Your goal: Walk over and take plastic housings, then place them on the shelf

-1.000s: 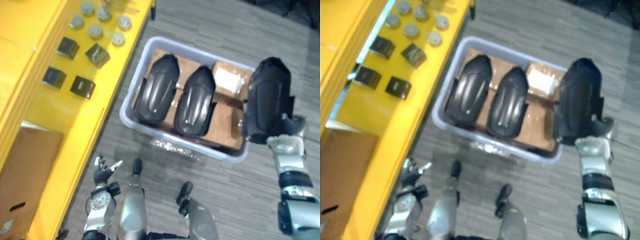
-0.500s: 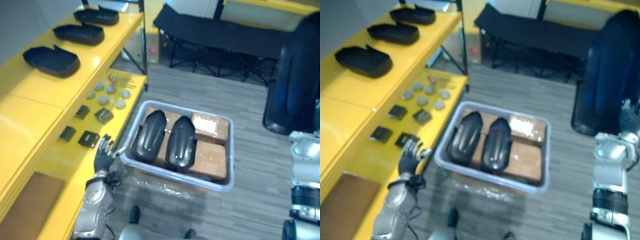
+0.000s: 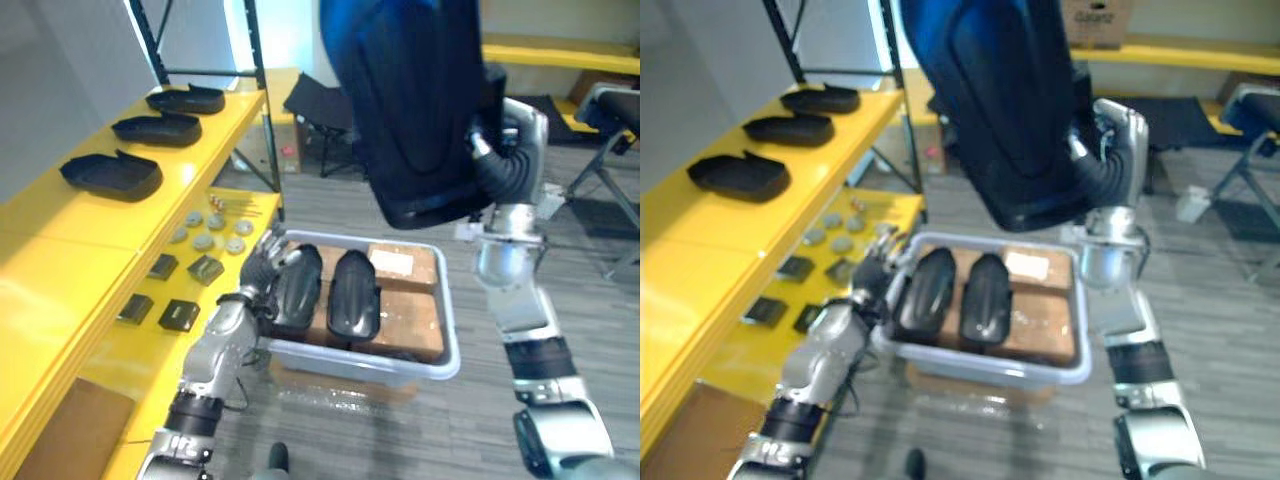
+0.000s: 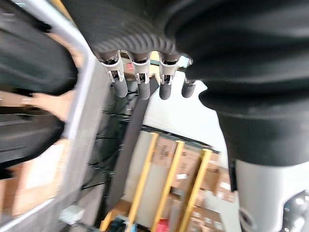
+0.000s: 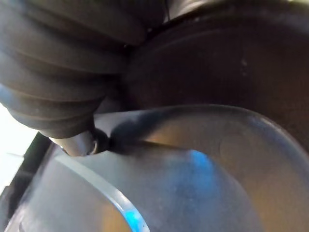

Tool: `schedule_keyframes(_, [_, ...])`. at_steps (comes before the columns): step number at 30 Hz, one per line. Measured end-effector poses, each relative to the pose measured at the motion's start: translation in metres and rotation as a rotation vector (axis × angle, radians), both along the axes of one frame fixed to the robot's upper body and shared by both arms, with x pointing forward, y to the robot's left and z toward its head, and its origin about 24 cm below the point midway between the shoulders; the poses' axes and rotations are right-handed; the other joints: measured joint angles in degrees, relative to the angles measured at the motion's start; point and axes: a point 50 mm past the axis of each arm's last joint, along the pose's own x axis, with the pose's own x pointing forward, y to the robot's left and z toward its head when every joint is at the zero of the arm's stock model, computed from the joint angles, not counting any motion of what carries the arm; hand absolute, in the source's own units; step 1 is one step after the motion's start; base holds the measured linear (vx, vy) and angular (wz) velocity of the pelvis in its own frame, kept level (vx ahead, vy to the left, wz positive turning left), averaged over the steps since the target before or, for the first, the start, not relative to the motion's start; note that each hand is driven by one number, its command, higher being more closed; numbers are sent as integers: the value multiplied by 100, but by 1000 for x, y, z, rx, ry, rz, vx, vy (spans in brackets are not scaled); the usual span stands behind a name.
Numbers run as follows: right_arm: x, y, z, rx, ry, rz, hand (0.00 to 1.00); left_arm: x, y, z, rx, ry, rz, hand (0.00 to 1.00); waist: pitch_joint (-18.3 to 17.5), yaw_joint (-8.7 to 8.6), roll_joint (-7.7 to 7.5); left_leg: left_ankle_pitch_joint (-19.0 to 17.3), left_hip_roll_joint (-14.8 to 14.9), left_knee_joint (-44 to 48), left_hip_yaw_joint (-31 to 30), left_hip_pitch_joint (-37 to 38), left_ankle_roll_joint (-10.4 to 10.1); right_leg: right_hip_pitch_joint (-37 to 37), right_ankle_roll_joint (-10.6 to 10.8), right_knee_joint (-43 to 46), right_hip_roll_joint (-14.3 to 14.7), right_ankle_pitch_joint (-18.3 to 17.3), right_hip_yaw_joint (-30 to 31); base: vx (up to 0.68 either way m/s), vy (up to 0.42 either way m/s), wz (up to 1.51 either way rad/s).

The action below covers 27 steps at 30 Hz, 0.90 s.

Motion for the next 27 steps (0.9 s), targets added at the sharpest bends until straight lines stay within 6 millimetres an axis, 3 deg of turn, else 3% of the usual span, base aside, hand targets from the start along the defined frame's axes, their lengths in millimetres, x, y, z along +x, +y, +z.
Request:
schedule_keyframes(8, [12, 14, -30, -24, 126, 24, 100, -3, -21, -5, 35, -3, -36, 0, -95, 9, 17, 43, 3, -31, -65, -55, 11, 31, -39, -146, 21, 65, -29, -53, -2, 2])
schedule_keyframes(17, [19, 17, -51, -49, 214, 13, 100, -6, -29, -5, 18, -81, -84, 0, -219, 20, -186, 55, 3, -29, -75, -64, 12, 93, -5, -274, 45, 150, -46, 0, 0, 0])
schedule_keyframes(27, [23, 23, -69, -89, 298, 31, 100, -16, -58, -6, 17, -93, -239, 0, -217, 16, -206, 56, 11, -30, -76, -62, 11, 94, -8, -274, 50, 151, -46, 0, 0, 0])
